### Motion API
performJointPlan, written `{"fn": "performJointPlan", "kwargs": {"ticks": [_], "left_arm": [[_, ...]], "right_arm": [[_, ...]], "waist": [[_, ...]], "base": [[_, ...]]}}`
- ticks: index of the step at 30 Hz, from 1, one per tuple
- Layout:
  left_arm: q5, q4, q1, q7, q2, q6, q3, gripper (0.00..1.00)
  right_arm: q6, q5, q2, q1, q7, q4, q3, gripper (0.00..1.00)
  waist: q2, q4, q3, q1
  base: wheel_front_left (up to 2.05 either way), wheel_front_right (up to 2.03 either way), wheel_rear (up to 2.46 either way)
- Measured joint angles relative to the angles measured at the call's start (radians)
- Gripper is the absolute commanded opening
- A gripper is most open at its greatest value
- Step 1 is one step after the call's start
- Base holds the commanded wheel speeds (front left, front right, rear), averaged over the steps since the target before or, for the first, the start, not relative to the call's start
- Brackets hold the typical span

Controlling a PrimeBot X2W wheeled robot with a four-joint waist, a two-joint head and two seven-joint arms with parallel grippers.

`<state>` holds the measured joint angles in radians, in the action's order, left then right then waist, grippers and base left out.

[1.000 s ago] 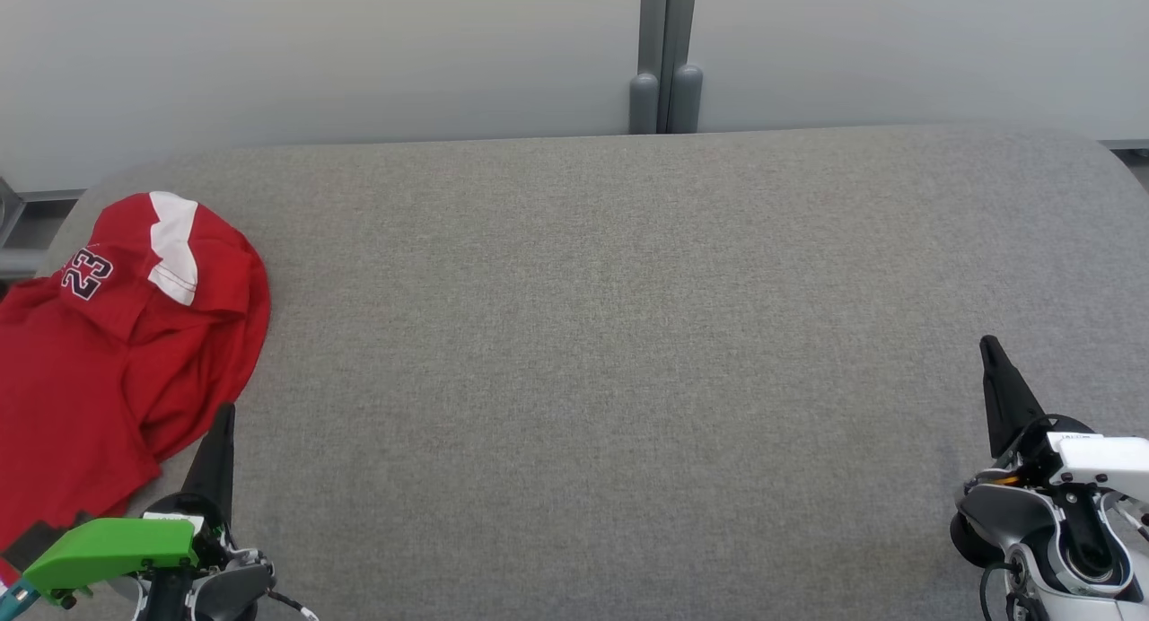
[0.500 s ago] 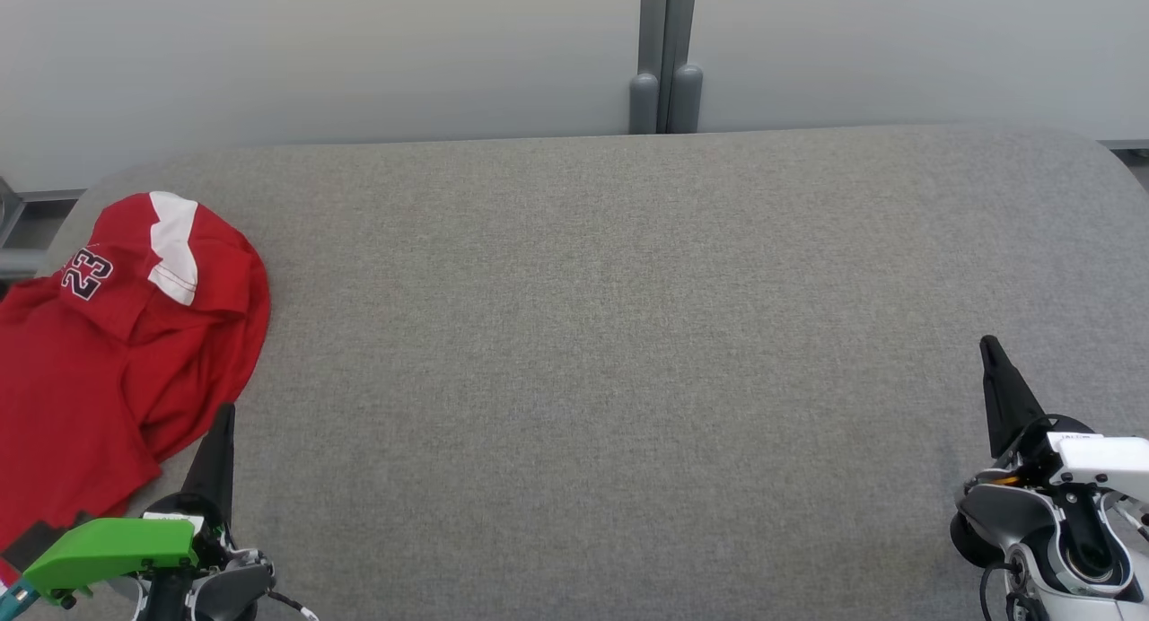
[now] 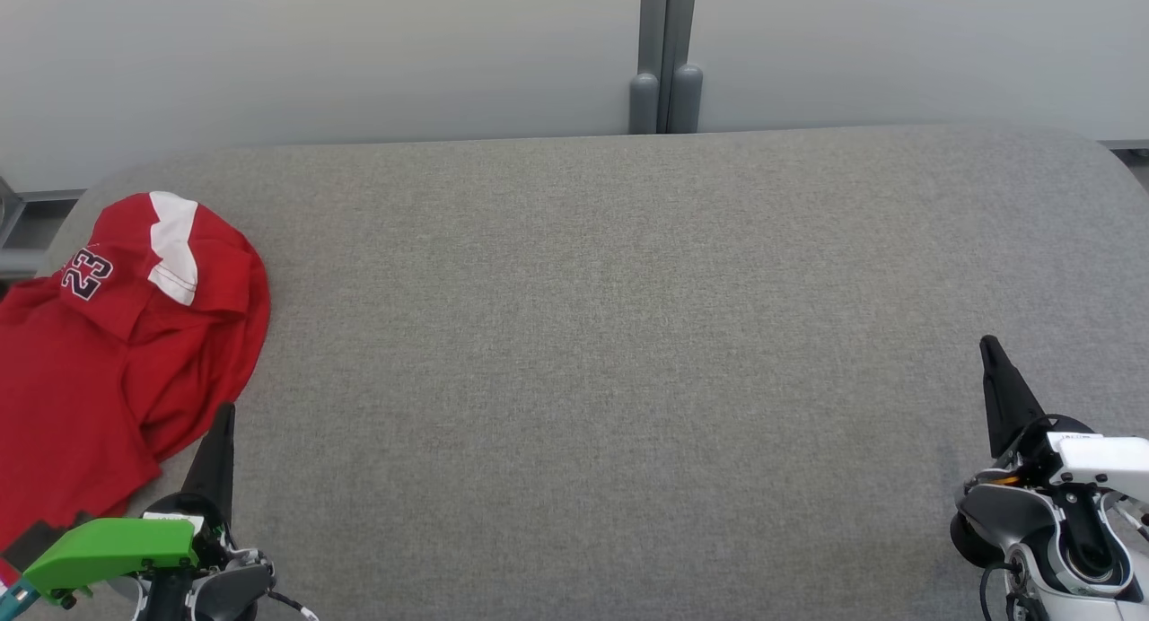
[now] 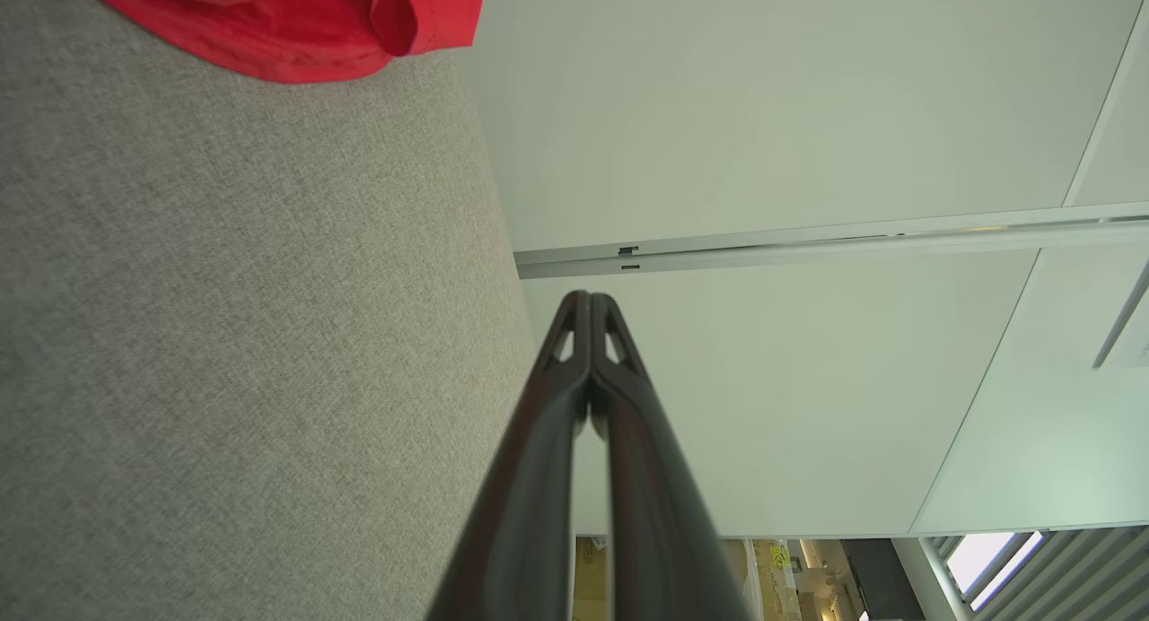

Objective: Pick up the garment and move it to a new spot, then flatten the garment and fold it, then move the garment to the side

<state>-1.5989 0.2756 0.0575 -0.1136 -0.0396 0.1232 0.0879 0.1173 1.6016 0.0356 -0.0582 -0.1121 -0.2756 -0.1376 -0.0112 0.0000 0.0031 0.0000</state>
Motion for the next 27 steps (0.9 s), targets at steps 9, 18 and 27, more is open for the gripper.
{"fn": "performJointPlan", "kwargs": {"ticks": [9, 18, 27], "left_arm": [[0.000, 0.000, 0.000, 0.000, 0.000, 0.000, 0.000, 0.00], [0.000, 0.000, 0.000, 0.000, 0.000, 0.000, 0.000, 0.00], [0.000, 0.000, 0.000, 0.000, 0.000, 0.000, 0.000, 0.00]], "right_arm": [[0.000, 0.000, 0.000, 0.000, 0.000, 0.000, 0.000, 0.00], [0.000, 0.000, 0.000, 0.000, 0.000, 0.000, 0.000, 0.00], [0.000, 0.000, 0.000, 0.000, 0.000, 0.000, 0.000, 0.00]], "waist": [[0.0000, 0.000, 0.000, 0.0000], [0.0000, 0.000, 0.000, 0.0000], [0.0000, 0.000, 0.000, 0.0000]], "base": [[0.00, 0.00, 0.00], [0.00, 0.00, 0.00], [0.00, 0.00, 0.00]]}}
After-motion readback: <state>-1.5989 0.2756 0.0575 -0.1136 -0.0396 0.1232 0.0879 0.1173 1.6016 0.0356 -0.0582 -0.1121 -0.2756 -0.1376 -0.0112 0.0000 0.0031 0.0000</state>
